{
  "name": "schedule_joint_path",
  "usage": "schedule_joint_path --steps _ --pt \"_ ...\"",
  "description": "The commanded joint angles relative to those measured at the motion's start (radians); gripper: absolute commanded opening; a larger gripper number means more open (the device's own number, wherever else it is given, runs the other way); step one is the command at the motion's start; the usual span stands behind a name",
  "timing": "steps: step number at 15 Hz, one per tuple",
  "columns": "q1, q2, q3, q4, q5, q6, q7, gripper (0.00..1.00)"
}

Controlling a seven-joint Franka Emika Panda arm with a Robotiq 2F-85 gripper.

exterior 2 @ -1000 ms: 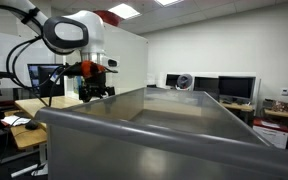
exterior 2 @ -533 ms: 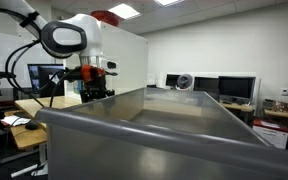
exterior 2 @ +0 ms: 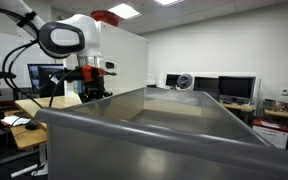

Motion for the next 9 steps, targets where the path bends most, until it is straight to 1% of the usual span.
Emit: schedule_joint_path --steps 1,9 --pt "-0.001 -0.054 -0.004 -0.044 -0.029 0.004 -0.074 0.12" --pt "0.038 -0.084 -0.01 -0.056 0.007 -0.002 -0.255 0.12"
